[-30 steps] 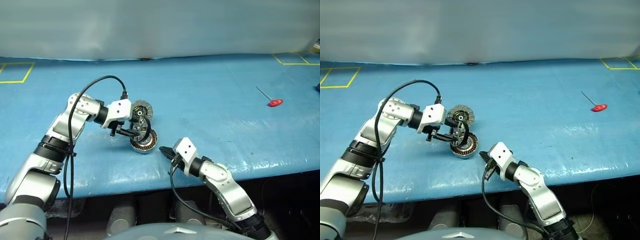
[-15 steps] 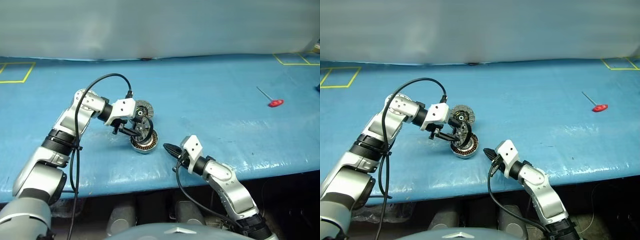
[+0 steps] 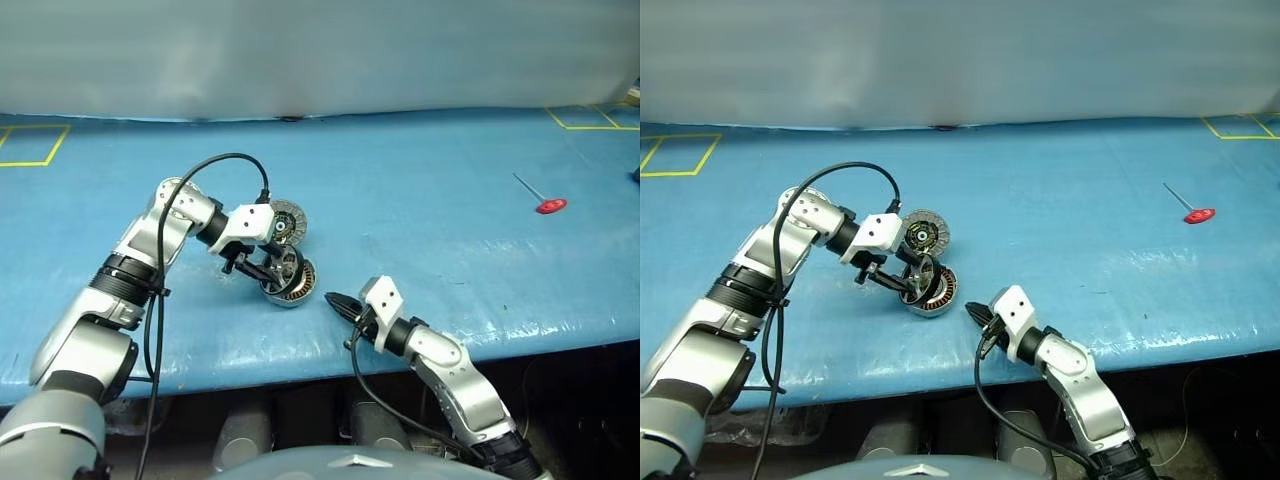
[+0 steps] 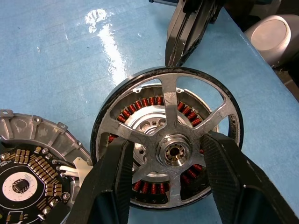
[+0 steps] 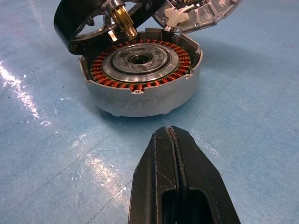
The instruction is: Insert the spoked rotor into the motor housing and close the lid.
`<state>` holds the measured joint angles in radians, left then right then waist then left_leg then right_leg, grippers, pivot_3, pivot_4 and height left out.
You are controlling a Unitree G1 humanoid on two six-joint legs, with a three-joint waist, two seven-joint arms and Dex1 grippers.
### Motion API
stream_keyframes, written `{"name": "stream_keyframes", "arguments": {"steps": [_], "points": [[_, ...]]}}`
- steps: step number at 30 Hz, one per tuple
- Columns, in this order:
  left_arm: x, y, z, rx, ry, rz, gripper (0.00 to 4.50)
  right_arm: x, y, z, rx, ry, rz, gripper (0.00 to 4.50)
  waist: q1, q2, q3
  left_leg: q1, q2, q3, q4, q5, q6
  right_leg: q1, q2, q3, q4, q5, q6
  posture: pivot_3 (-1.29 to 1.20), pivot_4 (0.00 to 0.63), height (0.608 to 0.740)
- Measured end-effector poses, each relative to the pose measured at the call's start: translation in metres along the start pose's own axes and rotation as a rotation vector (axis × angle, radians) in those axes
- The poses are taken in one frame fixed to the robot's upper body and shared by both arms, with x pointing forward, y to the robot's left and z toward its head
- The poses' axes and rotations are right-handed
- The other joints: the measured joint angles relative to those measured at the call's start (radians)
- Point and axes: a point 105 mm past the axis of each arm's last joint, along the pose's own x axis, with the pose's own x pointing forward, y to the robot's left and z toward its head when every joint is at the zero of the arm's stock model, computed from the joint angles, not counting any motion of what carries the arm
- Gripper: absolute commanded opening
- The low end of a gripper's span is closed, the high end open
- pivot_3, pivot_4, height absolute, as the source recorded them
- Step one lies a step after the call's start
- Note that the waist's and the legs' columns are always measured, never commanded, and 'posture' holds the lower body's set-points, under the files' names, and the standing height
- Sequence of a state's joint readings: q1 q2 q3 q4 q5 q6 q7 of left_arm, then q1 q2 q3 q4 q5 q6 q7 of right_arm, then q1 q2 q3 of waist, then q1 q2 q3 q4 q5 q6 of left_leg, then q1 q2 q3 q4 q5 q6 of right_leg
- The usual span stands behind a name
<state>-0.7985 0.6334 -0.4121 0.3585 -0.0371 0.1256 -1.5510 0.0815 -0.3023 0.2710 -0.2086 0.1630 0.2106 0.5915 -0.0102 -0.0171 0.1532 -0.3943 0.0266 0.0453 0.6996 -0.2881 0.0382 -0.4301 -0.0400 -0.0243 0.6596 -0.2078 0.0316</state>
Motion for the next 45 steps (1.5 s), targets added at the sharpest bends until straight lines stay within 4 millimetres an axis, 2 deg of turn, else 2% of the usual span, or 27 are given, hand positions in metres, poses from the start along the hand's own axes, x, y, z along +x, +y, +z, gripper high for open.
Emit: {"name": "stream_keyframes", "arguments": {"steps": [22,23,26,30,37,45], "points": [[0.006,0.005,0.002,0.023,0.076,-0.078,1.99,-0.001,0.000,-0.003,-0.017,0.008,-0.014,0.00,-0.001,0.000,0.000,0.000,0.000,0.000,0.000,0.000,0.001,0.000,0.000,0.001,0.000,0.000,0.000,0.00,0.150,0.740],[0.007,0.005,0.002,0.020,0.082,-0.082,2.54,-0.001,0.000,-0.002,-0.017,0.007,-0.014,0.00,-0.001,0.000,0.000,0.000,0.000,0.000,0.000,0.000,0.001,0.000,0.000,0.001,0.000,0.000,0.000,0.00,0.150,0.740],[0.006,0.005,0.001,0.004,0.089,-0.087,3.25,-0.001,0.000,-0.002,-0.020,0.006,-0.018,0.00,-0.001,0.000,0.000,0.000,0.000,0.000,0.000,0.000,0.001,0.000,0.000,0.001,0.000,0.000,0.000,0.00,0.150,0.740],[0.006,0.005,0.000,-0.008,0.090,-0.086,4.47,0.000,0.001,-0.002,-0.021,0.006,-0.018,0.00,0.000,0.000,0.000,0.000,0.000,0.000,0.000,0.000,0.001,0.000,0.000,0.001,0.000,0.000,0.000,0.00,0.150,0.740],[0.003,0.007,0.006,-0.016,0.059,-0.070,4.47,0.000,0.001,-0.002,-0.023,0.007,-0.017,0.00,0.000,0.000,0.000,0.000,0.000,0.000,0.000,0.000,0.001,0.000,0.000,0.001,0.000,0.000,0.000,0.00,0.150,0.740],[-0.013,0.003,0.036,0.042,-0.091,-0.004,4.47,-0.001,-0.001,-0.002,-0.032,0.012,-0.011,0.00,-0.004,0.000,0.000,0.001,0.001,0.001,0.000,-0.001,0.001,0.000,0.000,0.003,0.000,0.000,0.000,0.00,0.150,0.740]]}}
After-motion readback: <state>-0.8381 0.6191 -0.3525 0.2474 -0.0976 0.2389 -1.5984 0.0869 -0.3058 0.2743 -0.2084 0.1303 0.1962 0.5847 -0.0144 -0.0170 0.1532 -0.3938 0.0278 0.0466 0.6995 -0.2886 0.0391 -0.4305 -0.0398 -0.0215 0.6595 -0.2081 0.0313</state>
